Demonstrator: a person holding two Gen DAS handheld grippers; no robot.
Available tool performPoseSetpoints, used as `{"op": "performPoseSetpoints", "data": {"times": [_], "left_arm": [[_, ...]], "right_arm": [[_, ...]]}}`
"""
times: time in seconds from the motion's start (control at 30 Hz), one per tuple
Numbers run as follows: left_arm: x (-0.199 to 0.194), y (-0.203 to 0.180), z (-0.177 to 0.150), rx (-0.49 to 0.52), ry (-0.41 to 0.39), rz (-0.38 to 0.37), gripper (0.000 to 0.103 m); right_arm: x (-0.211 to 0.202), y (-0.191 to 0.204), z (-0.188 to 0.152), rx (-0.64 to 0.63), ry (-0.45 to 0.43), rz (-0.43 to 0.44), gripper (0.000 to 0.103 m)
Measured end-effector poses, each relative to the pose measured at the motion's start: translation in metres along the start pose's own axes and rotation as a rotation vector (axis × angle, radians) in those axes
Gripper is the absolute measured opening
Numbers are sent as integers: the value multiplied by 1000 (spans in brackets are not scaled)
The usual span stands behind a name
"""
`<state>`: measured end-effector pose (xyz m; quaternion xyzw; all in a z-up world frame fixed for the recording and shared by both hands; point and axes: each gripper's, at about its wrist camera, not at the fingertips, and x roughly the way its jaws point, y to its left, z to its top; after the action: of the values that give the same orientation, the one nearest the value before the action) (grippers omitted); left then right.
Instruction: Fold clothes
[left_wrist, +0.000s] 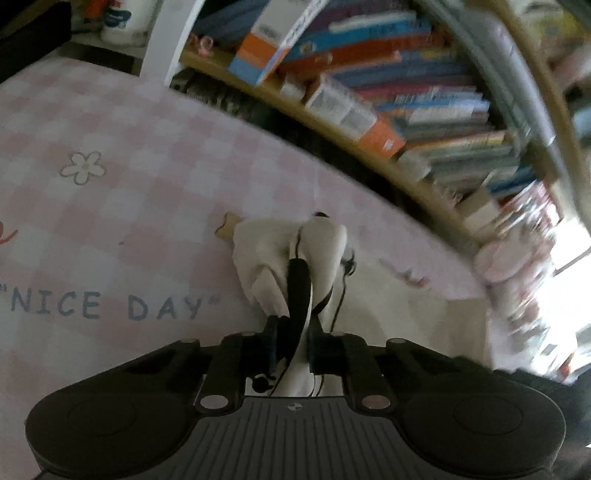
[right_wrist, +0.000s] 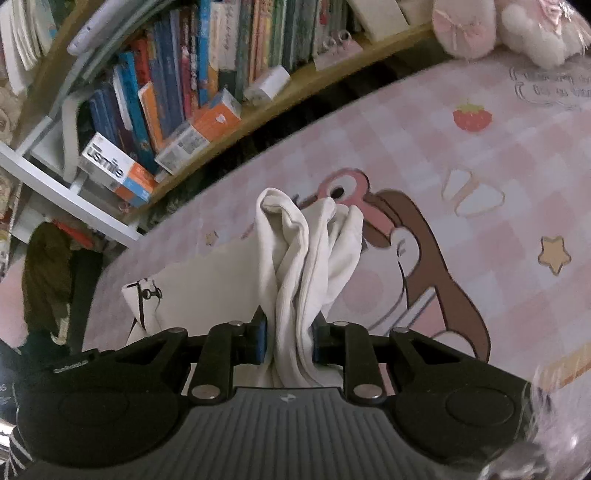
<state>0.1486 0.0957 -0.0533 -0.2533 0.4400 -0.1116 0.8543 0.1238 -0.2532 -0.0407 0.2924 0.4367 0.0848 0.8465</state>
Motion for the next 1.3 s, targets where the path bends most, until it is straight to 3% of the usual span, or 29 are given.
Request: {"op": "performPoseSetpoints", "data": {"times": [0.1, 0.23, 0.7, 1.07, 1.3], "left_arm": [[-14, -8, 12, -6, -56, -52, 12], [-17, -19, 33, 11, -98, -65, 12], [25, -20, 80, 7, -156, -91, 12], [61, 0, 82, 6, -133, -88, 12], [75, 19, 79, -66, -90, -60, 19]], "right_arm": [[-6, 3, 11, -12, -38, 40, 20], [-2, 11, 32, -37, -63, 78, 20], [48, 23, 102, -137, -92, 76, 20], [93, -6, 106, -92, -39, 75, 20], [106, -32, 103, 13, -22, 125, 34]]}}
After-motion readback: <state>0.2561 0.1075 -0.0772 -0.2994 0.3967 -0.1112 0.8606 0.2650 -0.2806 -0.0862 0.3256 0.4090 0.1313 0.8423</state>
